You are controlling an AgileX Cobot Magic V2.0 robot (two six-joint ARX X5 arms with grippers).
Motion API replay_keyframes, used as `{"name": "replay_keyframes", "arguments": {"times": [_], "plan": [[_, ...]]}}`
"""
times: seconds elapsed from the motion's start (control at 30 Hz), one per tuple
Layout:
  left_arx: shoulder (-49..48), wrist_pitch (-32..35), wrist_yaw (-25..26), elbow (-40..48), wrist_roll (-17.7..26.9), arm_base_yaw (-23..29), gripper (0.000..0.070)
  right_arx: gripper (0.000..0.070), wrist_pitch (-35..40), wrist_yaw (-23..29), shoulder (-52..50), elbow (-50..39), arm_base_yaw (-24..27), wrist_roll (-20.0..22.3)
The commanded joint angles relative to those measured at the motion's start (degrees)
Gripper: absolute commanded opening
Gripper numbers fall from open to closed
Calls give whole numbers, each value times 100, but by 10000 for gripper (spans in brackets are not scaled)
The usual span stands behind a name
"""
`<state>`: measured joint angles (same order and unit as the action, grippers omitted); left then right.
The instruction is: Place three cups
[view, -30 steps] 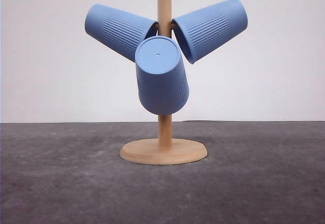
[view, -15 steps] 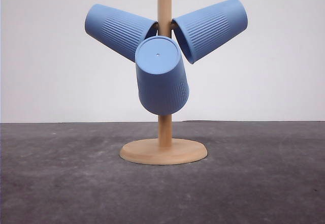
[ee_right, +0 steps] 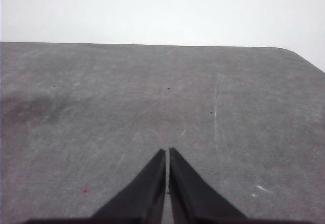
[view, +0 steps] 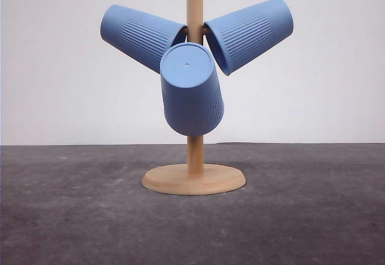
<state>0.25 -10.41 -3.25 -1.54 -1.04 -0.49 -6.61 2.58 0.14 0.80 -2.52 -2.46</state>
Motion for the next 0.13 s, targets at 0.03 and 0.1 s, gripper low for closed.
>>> {"name": "replay_keyframes", "arguments": {"times": [0.03, 0.1], "plan": [[-7, -22, -20, 83, 37, 11, 0, 6, 70, 1, 7, -9, 2, -74], [-7, -22, -20, 83, 37, 11, 0, 6, 70, 1, 7, -9, 2, -74]]}}
